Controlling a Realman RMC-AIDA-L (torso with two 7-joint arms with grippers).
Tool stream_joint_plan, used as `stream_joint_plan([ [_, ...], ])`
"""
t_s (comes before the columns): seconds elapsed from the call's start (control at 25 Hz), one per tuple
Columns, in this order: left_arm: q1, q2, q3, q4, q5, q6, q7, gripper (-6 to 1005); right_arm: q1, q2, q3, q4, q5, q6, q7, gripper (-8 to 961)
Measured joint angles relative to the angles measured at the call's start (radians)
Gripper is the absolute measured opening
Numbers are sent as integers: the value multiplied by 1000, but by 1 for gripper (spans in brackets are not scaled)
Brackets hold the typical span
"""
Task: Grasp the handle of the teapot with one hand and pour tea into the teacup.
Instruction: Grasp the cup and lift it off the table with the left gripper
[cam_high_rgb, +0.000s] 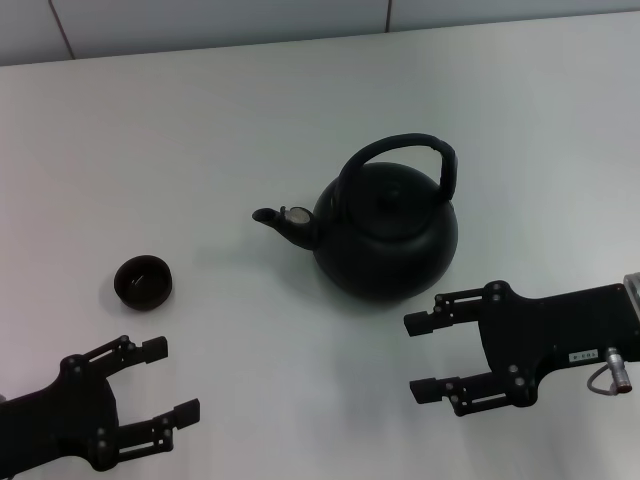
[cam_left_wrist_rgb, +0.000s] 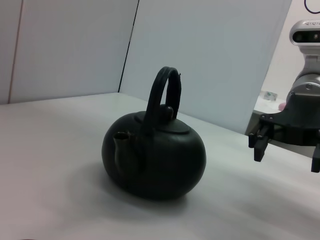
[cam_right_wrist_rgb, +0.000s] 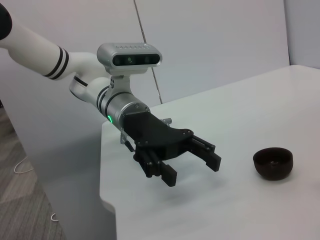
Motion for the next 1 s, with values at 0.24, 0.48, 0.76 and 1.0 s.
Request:
stream_joint_plan([
  [0.24, -5, 1, -16, 0, -13, 0, -4, 861, 4, 0, 0, 0, 2, 0, 0, 702],
  [0.48, -19, 3, -18, 0, -15, 0, -6, 861, 6, 0, 0, 2, 2, 1, 0, 702],
  [0.76, -29, 3, -17, 0, -14, -2, -8, 860, 11, 0, 0, 13, 4, 2, 0, 702],
  [1.0, -29, 1, -59, 0, -22, -62, -2, 860, 14, 1, 0, 15, 9, 11, 0, 701],
])
